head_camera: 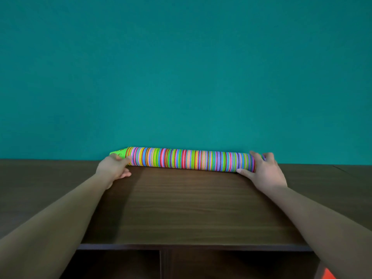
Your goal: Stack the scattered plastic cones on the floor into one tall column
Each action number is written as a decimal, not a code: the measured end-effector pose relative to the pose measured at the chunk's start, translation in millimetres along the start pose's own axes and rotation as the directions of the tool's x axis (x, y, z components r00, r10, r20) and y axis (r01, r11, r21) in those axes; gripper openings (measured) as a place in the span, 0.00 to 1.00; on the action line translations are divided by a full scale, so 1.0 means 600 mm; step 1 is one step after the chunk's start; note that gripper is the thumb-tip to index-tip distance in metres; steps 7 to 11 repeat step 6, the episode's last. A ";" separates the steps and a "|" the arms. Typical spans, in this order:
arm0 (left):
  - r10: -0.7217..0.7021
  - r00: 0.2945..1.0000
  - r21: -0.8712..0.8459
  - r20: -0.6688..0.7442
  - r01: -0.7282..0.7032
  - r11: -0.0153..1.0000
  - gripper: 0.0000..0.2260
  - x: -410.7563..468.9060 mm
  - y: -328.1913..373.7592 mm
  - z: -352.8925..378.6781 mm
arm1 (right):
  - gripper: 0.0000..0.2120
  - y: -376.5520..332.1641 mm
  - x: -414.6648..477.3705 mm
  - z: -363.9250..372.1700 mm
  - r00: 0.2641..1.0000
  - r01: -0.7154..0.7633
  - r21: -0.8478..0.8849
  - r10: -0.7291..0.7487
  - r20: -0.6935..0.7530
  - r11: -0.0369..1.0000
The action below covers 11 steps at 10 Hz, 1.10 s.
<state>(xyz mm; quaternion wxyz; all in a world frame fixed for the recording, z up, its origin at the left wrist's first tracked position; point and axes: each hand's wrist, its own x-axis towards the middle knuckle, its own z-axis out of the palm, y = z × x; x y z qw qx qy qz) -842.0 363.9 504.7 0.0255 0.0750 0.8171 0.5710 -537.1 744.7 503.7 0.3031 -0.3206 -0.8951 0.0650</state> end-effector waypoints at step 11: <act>0.288 0.951 0.297 -0.113 -0.244 0.923 0.13 -0.005 -0.001 0.024 | 0.39 -0.002 0.053 0.048 0.988 0.093 -0.301 -0.125 -0.086 0.949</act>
